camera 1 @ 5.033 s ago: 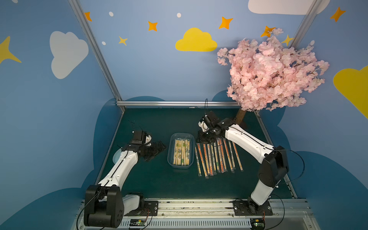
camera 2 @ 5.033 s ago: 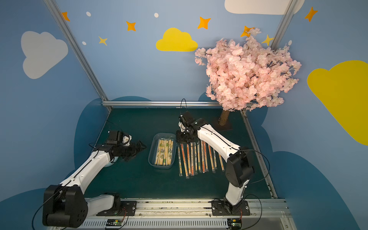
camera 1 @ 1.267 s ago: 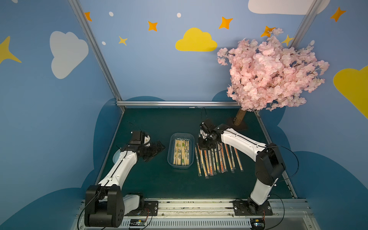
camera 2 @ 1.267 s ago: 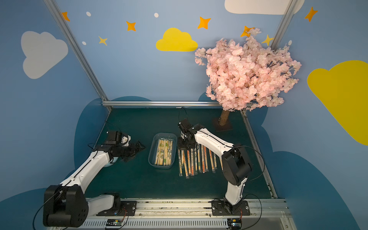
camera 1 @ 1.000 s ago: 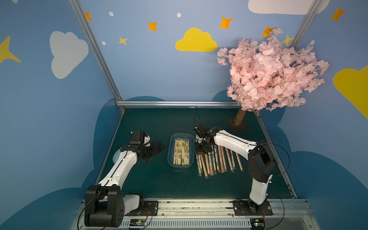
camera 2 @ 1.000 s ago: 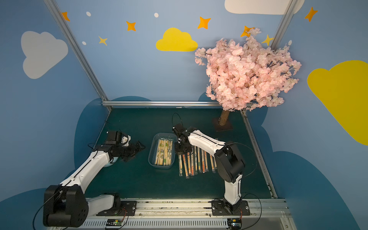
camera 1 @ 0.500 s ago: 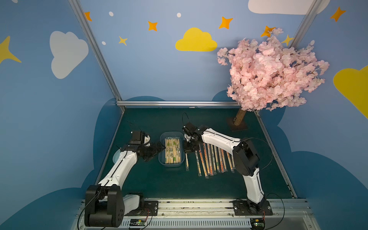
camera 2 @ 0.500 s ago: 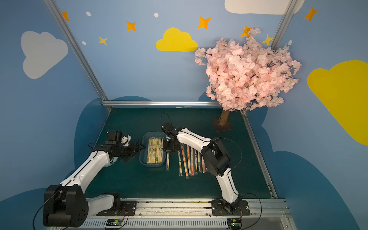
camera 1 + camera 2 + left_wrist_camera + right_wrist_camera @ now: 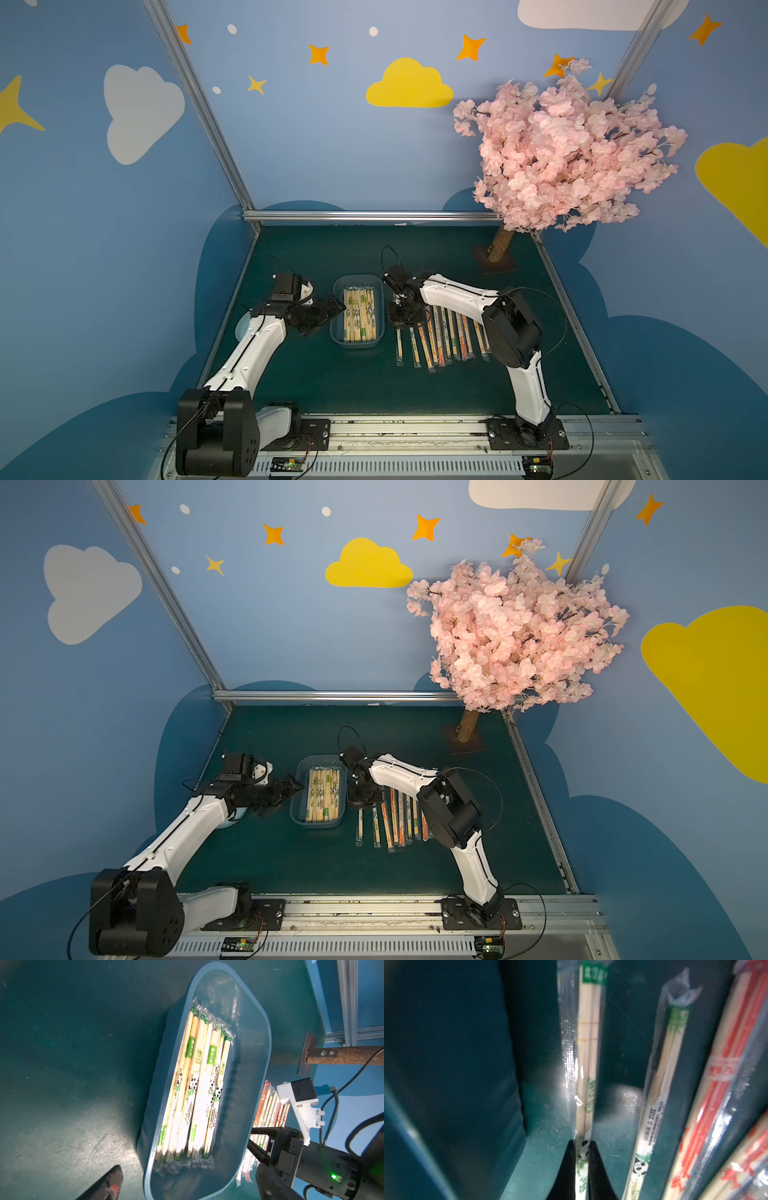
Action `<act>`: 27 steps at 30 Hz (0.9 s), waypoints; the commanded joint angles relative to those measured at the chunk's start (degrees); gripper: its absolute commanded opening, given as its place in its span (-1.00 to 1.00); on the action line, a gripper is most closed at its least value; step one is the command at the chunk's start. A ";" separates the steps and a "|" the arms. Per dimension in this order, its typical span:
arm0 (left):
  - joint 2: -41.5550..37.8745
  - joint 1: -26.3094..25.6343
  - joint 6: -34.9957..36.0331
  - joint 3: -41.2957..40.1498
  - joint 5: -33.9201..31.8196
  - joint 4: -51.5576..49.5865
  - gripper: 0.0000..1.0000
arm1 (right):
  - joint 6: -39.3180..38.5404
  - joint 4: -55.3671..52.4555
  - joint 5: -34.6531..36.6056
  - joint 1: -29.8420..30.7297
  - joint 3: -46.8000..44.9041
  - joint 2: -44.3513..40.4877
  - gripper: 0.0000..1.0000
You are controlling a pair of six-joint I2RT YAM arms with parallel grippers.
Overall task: Take the paired disposable chopsticks out of the storage box
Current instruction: Place the paired disposable chopsticks at the center of the board, then move the storage box to the center of the board.
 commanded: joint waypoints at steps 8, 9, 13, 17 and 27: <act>0.10 -1.63 -0.44 2.59 -0.67 -1.59 1.00 | 0.03 -1.50 2.61 0.45 -1.10 -5.69 -0.35; 0.18 -1.85 -0.49 2.89 -1.09 -1.67 1.00 | -0.15 -1.45 2.52 0.45 -1.07 -6.22 -0.34; 0.62 -2.49 -0.95 3.98 -2.39 -2.29 1.00 | -0.61 -0.78 0.87 0.67 -0.25 -6.35 -0.34; 1.59 -2.82 -0.71 5.51 -3.18 -3.22 1.00 | -0.79 -0.64 -0.92 1.38 2.85 -3.23 -0.34; 4.54 -4.98 0.77 9.49 -5.02 -5.09 1.00 | -0.75 -1.27 -4.06 4.14 14.41 4.45 -0.35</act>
